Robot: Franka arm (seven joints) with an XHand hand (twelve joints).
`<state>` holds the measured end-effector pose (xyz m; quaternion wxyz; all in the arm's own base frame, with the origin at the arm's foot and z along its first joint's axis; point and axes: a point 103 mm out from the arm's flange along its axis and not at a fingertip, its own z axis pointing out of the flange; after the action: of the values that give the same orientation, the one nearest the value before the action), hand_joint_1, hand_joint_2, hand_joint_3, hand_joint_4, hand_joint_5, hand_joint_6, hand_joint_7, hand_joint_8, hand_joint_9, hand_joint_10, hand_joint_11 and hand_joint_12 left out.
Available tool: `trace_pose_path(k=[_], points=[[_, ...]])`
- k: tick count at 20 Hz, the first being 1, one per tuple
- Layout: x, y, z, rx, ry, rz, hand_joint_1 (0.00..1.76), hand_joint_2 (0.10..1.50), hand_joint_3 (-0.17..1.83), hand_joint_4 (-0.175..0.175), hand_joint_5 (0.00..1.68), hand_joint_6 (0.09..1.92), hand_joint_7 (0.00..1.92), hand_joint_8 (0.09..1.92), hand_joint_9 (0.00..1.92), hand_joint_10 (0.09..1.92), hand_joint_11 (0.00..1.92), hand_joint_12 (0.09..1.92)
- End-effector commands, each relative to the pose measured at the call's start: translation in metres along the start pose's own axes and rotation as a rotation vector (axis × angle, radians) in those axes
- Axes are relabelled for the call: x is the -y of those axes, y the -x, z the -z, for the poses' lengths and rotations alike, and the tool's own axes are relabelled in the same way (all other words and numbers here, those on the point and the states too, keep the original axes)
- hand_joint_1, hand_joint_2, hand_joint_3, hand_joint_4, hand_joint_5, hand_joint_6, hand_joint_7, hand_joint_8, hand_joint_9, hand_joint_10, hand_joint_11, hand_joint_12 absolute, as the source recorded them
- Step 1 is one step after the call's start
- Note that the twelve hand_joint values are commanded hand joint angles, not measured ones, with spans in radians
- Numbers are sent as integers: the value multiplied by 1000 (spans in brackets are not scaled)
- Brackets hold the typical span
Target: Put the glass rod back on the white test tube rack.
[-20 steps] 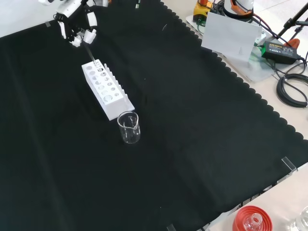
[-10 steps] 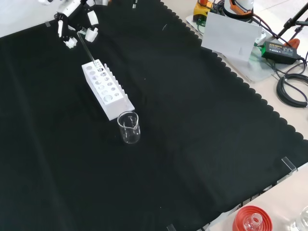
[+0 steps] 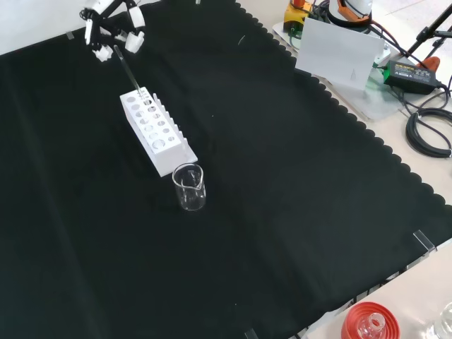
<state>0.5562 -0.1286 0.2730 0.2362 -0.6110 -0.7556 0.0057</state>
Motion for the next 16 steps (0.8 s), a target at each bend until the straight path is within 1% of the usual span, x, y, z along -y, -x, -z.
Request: trace_pose_path(k=[1,8,9,11,13,15,16], points=[[19,5,9,1,2,-35,1333,410,839,-175,525,946,864,756,1844,87,1819,411],[41,1,23,10,32,-54,1331,414,835,-175,565,951,865,759,1848,87,1824,407],[44,0,24,12,43,-53,1330,417,832,-175,598,941,870,760,1849,87,1825,404],[51,-5,28,10,85,-51,1329,427,825,-175,676,912,895,760,1853,87,1823,396],[57,-11,31,19,100,-46,1339,454,825,-175,745,887,929,756,1848,87,1804,387],[63,-17,33,21,130,-45,1343,475,829,-175,785,882,954,758,1844,87,1791,384],[66,-18,34,22,133,-49,1341,487,833,-175,802,881,965,759,1844,87,1788,384]])
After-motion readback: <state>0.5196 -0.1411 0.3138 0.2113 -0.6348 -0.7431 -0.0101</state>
